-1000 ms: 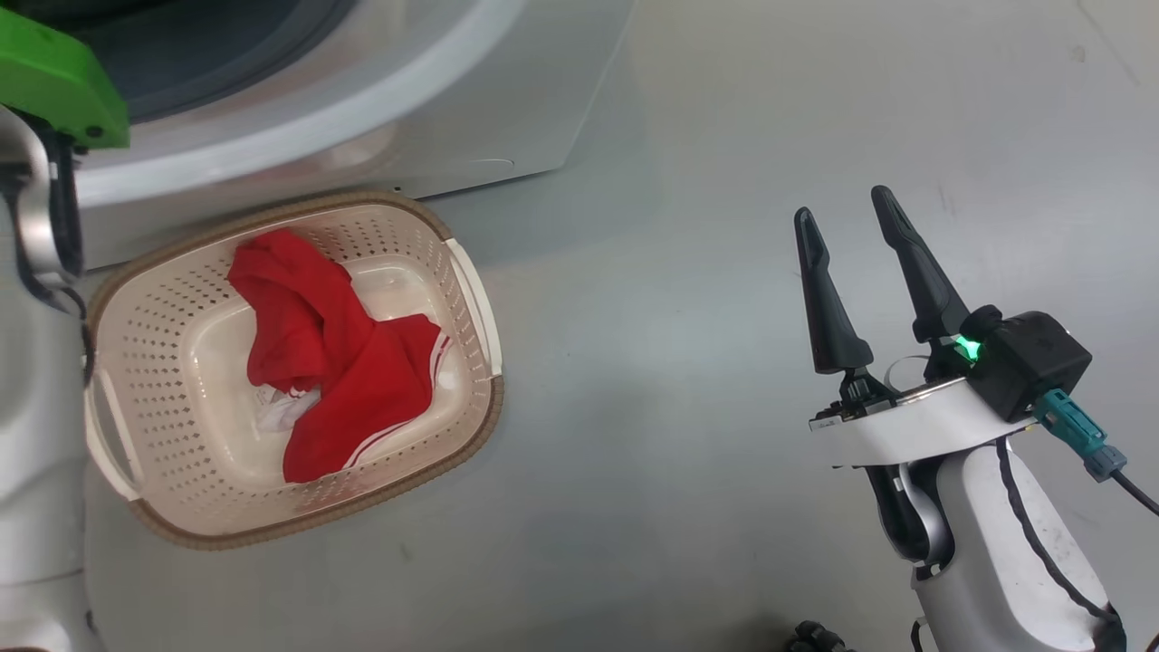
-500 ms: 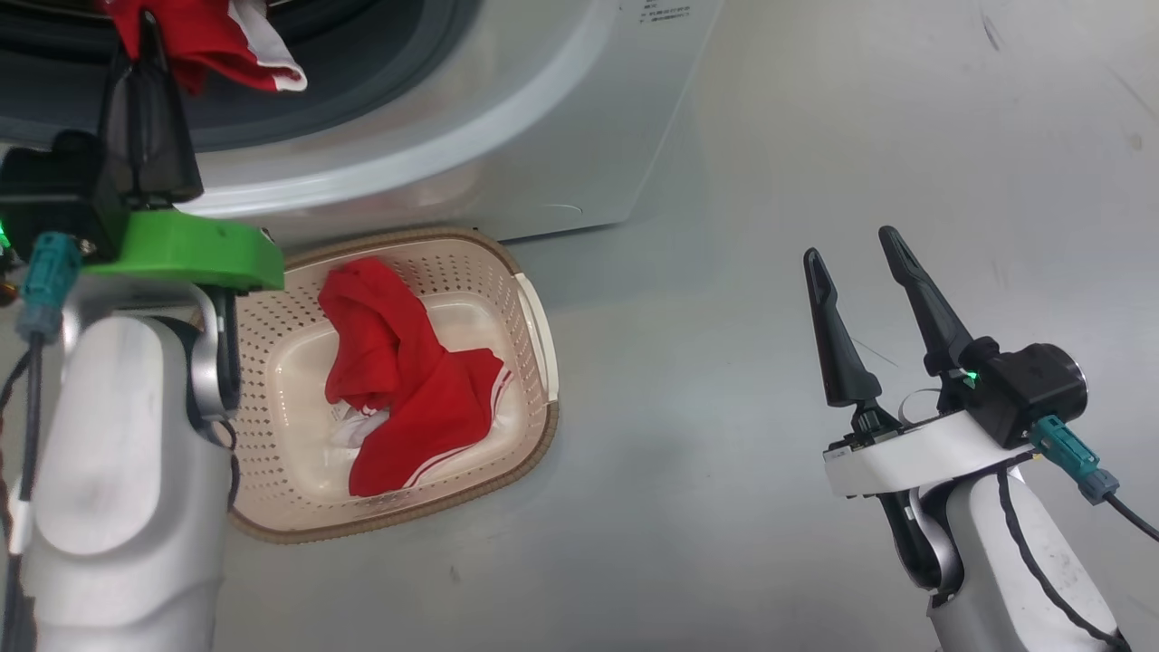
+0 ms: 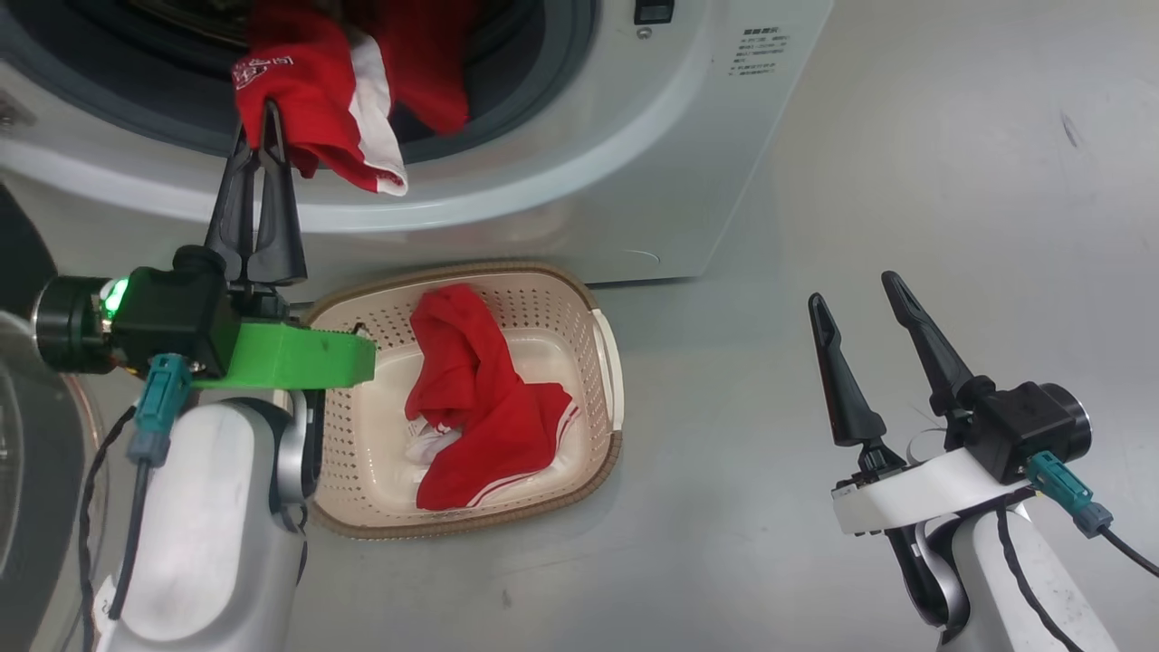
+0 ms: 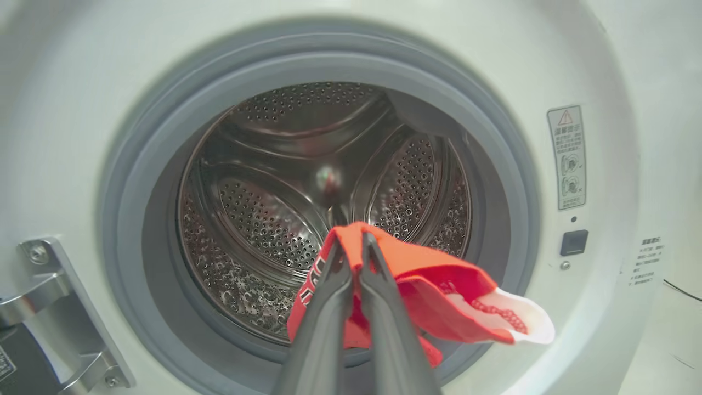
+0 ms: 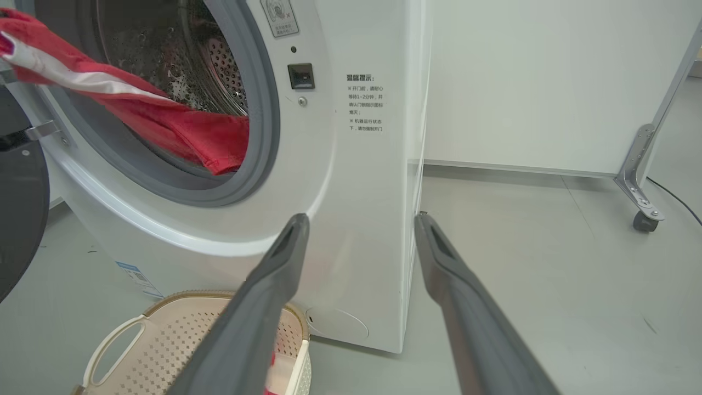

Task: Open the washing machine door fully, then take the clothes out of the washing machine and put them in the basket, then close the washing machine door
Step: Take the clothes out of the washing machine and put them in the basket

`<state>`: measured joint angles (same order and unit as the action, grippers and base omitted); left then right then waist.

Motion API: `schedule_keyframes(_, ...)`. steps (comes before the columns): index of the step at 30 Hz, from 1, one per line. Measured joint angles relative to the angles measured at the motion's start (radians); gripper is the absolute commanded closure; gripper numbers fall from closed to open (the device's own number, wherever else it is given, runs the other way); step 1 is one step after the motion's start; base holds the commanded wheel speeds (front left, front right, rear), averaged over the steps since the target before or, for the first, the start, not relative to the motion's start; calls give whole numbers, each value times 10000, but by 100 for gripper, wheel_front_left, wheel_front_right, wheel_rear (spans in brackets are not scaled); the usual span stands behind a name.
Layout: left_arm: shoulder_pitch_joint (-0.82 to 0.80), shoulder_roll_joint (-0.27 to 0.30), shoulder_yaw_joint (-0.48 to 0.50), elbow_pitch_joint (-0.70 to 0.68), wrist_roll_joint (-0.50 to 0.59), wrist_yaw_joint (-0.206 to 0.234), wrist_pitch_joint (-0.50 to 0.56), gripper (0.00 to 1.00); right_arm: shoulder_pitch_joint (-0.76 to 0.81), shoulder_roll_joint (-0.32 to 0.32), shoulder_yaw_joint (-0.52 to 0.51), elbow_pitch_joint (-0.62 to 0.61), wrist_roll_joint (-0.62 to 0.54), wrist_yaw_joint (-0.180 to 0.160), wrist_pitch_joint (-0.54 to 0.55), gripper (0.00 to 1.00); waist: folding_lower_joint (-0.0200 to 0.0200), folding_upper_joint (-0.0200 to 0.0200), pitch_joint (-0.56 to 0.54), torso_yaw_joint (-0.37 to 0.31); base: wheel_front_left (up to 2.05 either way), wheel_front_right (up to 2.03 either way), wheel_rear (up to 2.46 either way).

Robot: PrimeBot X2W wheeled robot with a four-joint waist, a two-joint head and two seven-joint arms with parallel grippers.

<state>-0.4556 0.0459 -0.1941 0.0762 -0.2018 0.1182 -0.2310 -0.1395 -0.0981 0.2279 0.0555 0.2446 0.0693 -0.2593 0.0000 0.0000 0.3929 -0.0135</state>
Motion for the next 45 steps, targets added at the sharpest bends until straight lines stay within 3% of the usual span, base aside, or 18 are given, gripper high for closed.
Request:
schedule_keyframes(12, 1027, 0, -320, -1404, 88, 2, -90, 100, 304, 10, 96, 0, -33, -2, 0, 0, 0, 0, -596, 528, 0, 0, 0)
schedule_keyframes(17, 1751, 0, -500, -1384, 48, 2, -75, 100, 303, 36, 255, 4, -67, 0, 0, 0, 0, 0, -709, 514, 0, 0, 0)
schedule_keyframes(31, 2735, 10, -763, 132, -186, 4, 865, 100, 306, 163, 466, -50, -58, 13, 0, 0, 0, 0, -593, -211, 0, 0, 0)
schedule_keyframes(45, 2609, 157, 82, 2326, -604, 6, 1685, 100, 247, 355, 541, -169, 127, 13, 0, 0, -1, 0, -137, -1366, 0, 0, 0)
